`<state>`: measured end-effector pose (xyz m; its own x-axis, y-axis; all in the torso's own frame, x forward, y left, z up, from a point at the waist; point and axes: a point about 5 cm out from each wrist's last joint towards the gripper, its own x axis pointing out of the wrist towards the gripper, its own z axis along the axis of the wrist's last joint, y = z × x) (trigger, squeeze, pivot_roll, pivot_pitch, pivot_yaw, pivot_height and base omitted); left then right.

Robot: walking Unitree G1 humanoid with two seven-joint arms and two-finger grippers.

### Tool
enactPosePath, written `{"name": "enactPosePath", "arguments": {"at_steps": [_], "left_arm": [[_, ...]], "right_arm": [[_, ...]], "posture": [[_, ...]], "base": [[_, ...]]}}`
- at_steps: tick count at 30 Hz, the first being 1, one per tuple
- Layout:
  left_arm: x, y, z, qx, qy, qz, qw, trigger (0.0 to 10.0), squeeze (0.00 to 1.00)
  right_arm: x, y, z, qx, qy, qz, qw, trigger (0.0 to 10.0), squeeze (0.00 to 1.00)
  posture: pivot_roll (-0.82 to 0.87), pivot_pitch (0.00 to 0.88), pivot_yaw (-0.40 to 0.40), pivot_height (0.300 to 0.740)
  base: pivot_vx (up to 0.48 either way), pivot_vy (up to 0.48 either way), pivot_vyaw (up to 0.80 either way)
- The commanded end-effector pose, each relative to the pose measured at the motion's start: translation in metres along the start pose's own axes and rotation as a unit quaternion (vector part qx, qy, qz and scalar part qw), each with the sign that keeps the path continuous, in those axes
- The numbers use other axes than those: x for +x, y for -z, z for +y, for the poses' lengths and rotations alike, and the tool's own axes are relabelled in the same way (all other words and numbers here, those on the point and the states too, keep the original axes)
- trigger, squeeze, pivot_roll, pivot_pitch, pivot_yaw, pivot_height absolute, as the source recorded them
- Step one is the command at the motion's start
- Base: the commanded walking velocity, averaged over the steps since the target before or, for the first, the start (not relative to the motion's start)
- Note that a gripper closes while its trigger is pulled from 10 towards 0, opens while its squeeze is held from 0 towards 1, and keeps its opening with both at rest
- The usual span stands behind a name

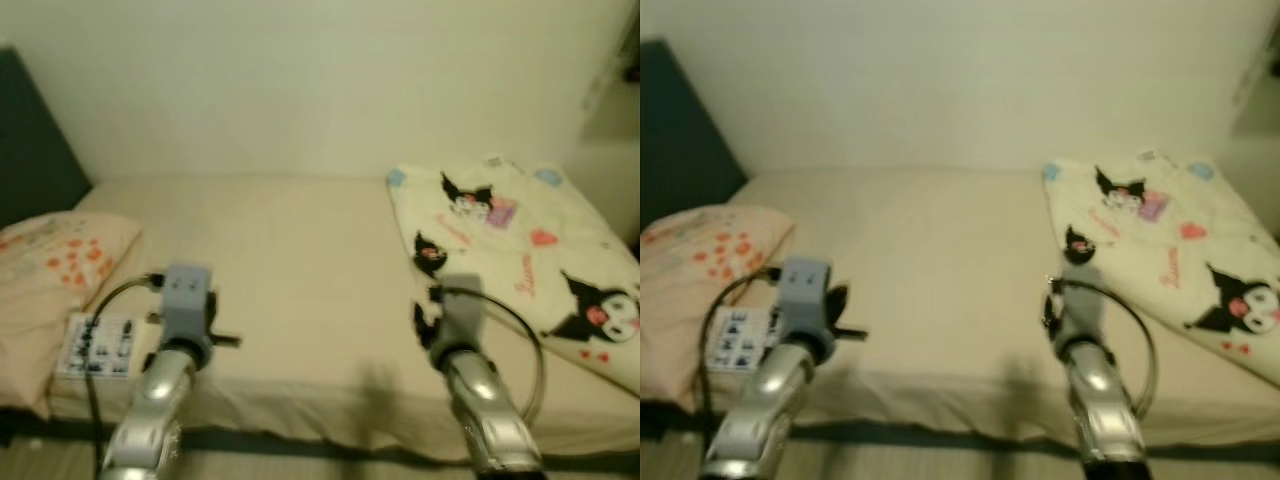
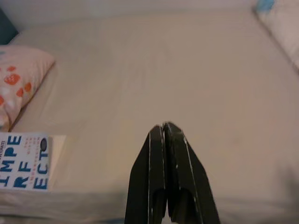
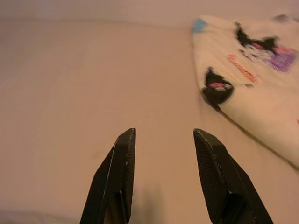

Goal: Clean up the room

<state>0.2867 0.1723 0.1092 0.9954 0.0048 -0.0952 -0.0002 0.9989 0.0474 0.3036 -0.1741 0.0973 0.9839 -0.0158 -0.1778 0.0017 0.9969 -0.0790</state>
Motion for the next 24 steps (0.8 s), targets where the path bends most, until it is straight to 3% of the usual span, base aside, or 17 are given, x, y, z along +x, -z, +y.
{"name": "enactPosePath", "arguments": {"at_steps": [1,24], "left_arm": [[-0.0007,0.0002,0.0,0.003,0.001,0.001,1.0,10.0,0.0],[-0.0005,0.0008,-0.0015,0.004,0.003,0.004,1.0,10.0,0.0]], "right_arm": [[-0.0012,0.0048,-0.0052,-0.001,0.01,0.009,1.0,10.0,0.0],[-0.0025,0.0038,-0.008,0.008,0.019,0.006,1.0,10.0,0.0]], "posture": [[-0.09,0.061,0.031,0.732],[-0.1,0.07,0.033,0.732]], "base": [[0.0,-0.442,0.0],[0.0,-0.443,0.0]]}}
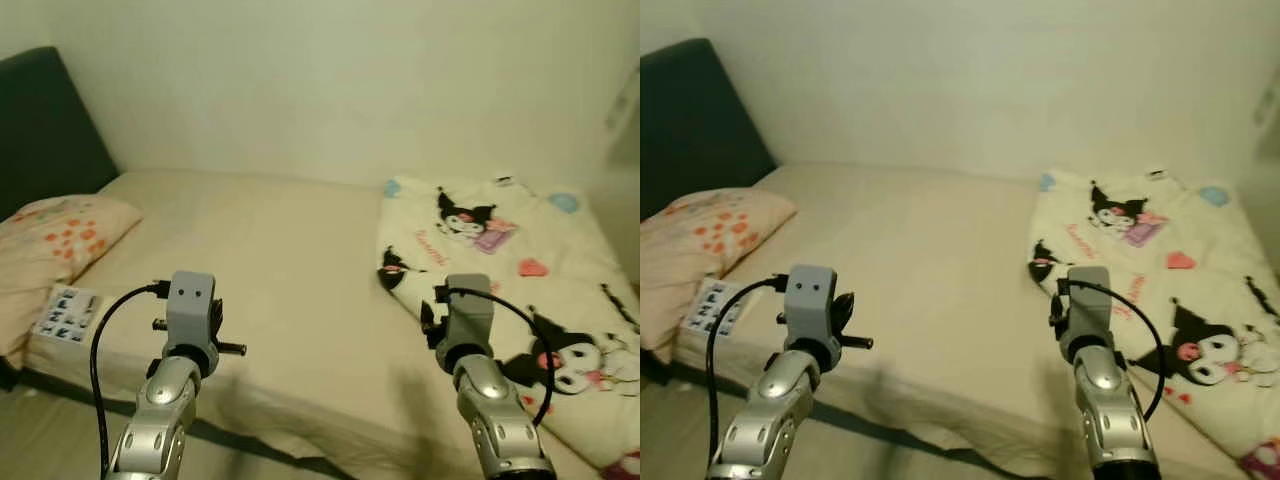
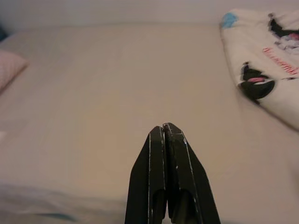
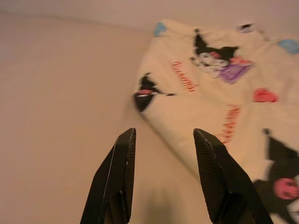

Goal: Clean up the room

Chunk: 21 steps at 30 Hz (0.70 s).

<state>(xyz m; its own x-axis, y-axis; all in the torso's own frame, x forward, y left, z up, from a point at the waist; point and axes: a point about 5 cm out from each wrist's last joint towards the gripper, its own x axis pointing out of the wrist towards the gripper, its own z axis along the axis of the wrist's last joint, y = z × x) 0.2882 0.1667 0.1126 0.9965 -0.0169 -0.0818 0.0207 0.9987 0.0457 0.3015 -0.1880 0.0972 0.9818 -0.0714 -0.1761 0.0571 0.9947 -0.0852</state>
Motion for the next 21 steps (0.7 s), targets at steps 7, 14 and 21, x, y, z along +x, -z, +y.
{"name": "enactPosePath", "arguments": {"at_steps": [7,14,21], "left_arm": [[-0.002,0.0049,0.0028,0.003,-0.006,0.012,1.0,10.0,0.0],[-0.0028,0.0061,0.0025,0.003,-0.005,0.014,1.0,10.0,0.0],[-0.0025,0.0052,0.0035,0.004,-0.003,0.013,1.0,10.0,0.0]], "right_arm": [[-0.0016,0.0027,0.0061,0.007,-0.009,0.005,1.0,10.0,0.0],[-0.0028,0.0034,0.0061,0.01,-0.01,0.007,1.0,10.0,0.0],[-0.0031,0.0029,0.0073,0.013,-0.01,0.006,1.0,10.0,0.0]], "posture": [[-0.1,0.072,0.032,0.732],[-0.1,0.07,0.032,0.732],[-0.1,0.07,0.032,0.732]], "base": [[0.0,-0.441,0.0],[0.0,-0.444,0.0],[0.0,-0.444,0.0]]}}
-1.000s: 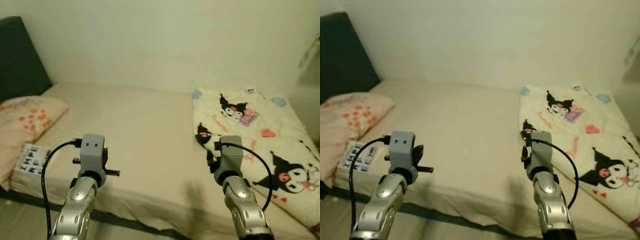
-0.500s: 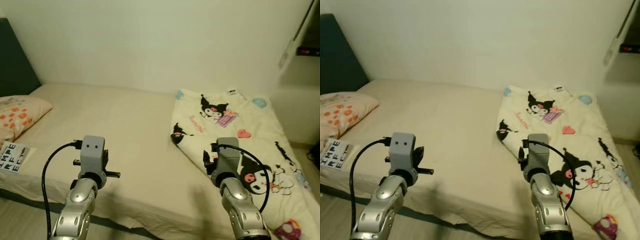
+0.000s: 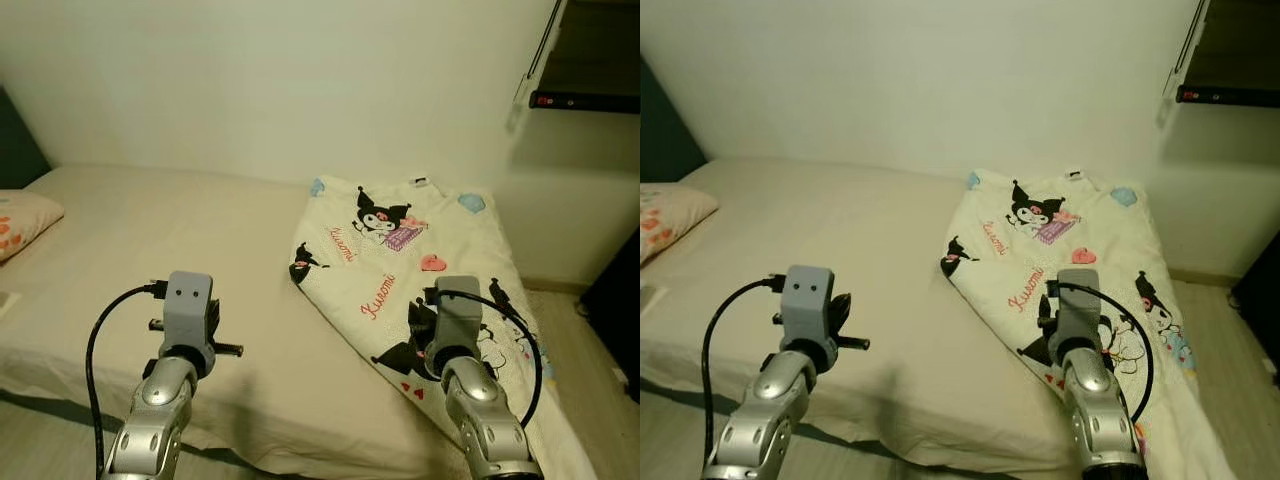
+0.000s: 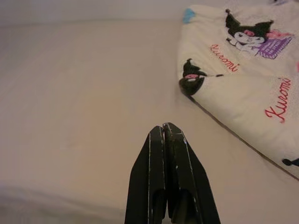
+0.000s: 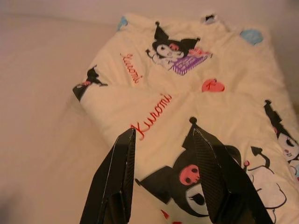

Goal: Clean up the room

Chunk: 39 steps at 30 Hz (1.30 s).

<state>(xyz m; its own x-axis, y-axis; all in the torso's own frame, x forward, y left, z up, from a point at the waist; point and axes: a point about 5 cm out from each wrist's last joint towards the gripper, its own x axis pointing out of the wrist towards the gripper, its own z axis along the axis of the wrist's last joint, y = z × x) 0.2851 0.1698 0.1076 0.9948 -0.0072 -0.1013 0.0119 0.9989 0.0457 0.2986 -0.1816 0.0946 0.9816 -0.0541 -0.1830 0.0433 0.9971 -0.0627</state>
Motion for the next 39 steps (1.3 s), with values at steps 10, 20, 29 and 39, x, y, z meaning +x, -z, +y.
{"name": "enactPosePath", "arguments": {"at_steps": [10,20,29,39], "left_arm": [[0.0016,0.0017,-0.0011,-0.001,0.009,0.015,1.0,10.0,0.0],[0.0035,0.0026,-0.0009,-0.016,0.011,0.027,0.999,10.0,0.0],[0.0045,0.0005,-0.0014,-0.002,0.013,0.019,1.0,10.0,0.0],[0.0066,0.0003,0.0015,-0.011,-0.005,0.024,1.0,10.0,0.0]], "right_arm": [[-0.0009,0.0001,-0.0009,0.005,0.002,0.002,1.0,10.0,0.0],[-0.0008,-0.0005,0.0006,0.008,0.002,0.001,1.0,10.0,0.0],[-0.0002,-0.0018,0.0014,0.009,0.002,-0.001,1.0,10.0,0.0],[-0.0005,-0.0044,-0.0053,0.005,0.033,-0.009,0.999,10.0,0.0]], "posture": [[-0.11,0.062,0.038,0.732],[-0.11,0.065,0.039,0.732],[-0.11,0.066,0.043,0.732],[-0.11,0.068,0.045,0.732]], "base": [[0.0,-0.354,0.0],[0.0,0.361,0.0],[0.0,0.0,0.0],[0.0,0.0,0.0]]}}
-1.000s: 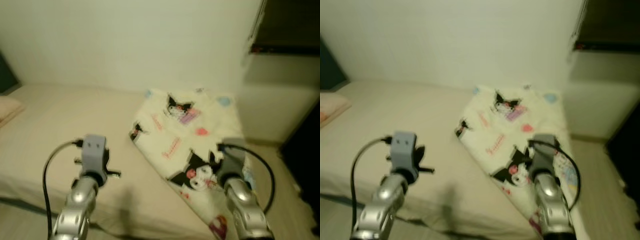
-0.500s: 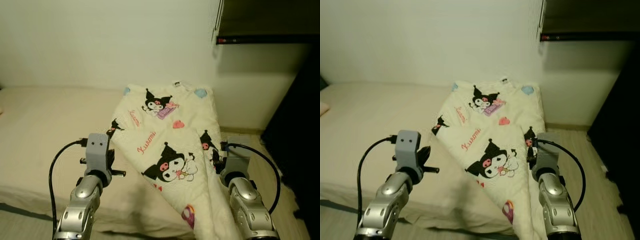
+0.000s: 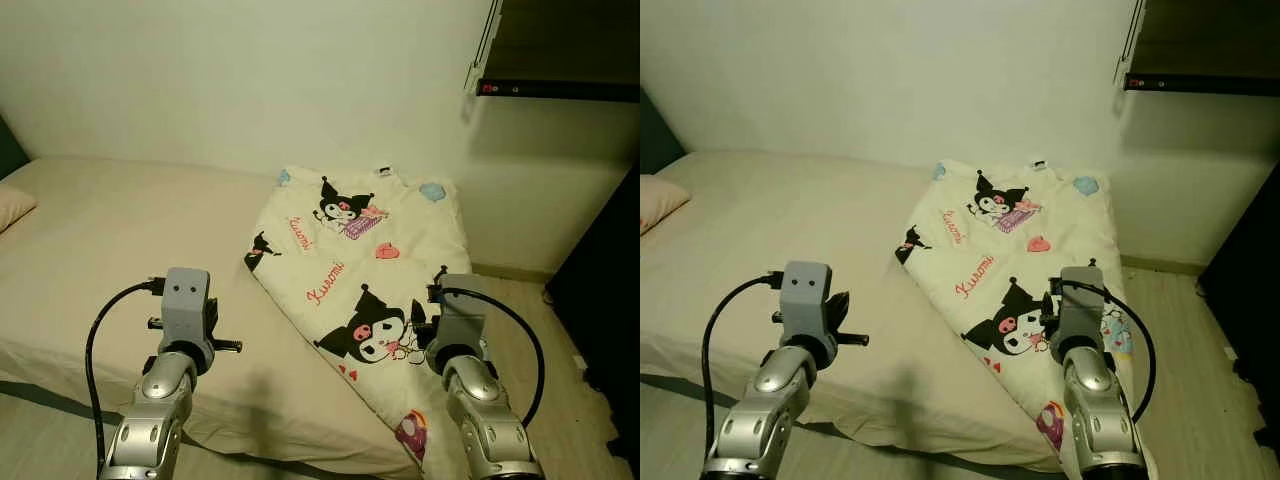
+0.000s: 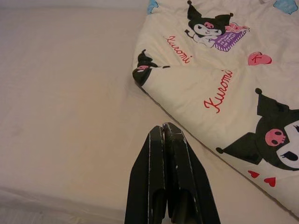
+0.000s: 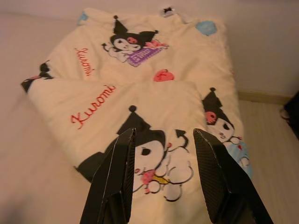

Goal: Clean up the room

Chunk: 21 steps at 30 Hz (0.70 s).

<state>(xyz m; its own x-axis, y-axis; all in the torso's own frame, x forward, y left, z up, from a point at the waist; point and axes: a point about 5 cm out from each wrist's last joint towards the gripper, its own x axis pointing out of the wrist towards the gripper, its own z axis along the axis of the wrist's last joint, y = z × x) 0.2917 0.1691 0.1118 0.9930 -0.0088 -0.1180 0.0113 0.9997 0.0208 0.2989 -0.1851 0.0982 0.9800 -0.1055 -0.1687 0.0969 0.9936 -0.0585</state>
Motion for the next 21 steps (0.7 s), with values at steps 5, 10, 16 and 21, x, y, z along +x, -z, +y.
{"name": "enactPosePath", "arguments": {"at_steps": [5,10,16,21], "left_arm": [[-0.0005,0.0074,0.004,-0.003,-0.012,0.02,1.0,10.0,0.0],[-0.0026,0.0087,0.0052,-0.004,-0.015,0.019,1.0,10.0,0.0],[-0.0027,0.0087,0.0049,-0.005,-0.014,0.019,1.0,10.0,0.0],[-0.0021,0.0083,0.0035,-0.005,-0.012,0.019,1.0,10.0,0.0]], "right_arm": [[0.0004,-0.0043,-0.003,-0.003,0.009,-0.01,1.0,10.0,0.0],[0.0022,-0.0088,-0.0059,-0.004,0.011,-0.015,1.0,10.0,0.0],[0.0022,-0.0088,-0.0062,-0.003,0.013,-0.015,1.0,10.0,0.0],[0.0021,-0.0081,-0.0063,0.001,0.014,-0.013,1.0,10.0,0.0]], "posture": [[-0.11,0.068,0.045,0.722],[-0.11,0.071,0.04,0.702],[-0.11,0.071,0.04,0.687],[-0.11,0.071,0.04,0.667]], "base": [[0.0,0.0,0.0],[0.0,0.0,0.0],[0.0,0.0,0.0],[0.0,0.0,0.0]]}}
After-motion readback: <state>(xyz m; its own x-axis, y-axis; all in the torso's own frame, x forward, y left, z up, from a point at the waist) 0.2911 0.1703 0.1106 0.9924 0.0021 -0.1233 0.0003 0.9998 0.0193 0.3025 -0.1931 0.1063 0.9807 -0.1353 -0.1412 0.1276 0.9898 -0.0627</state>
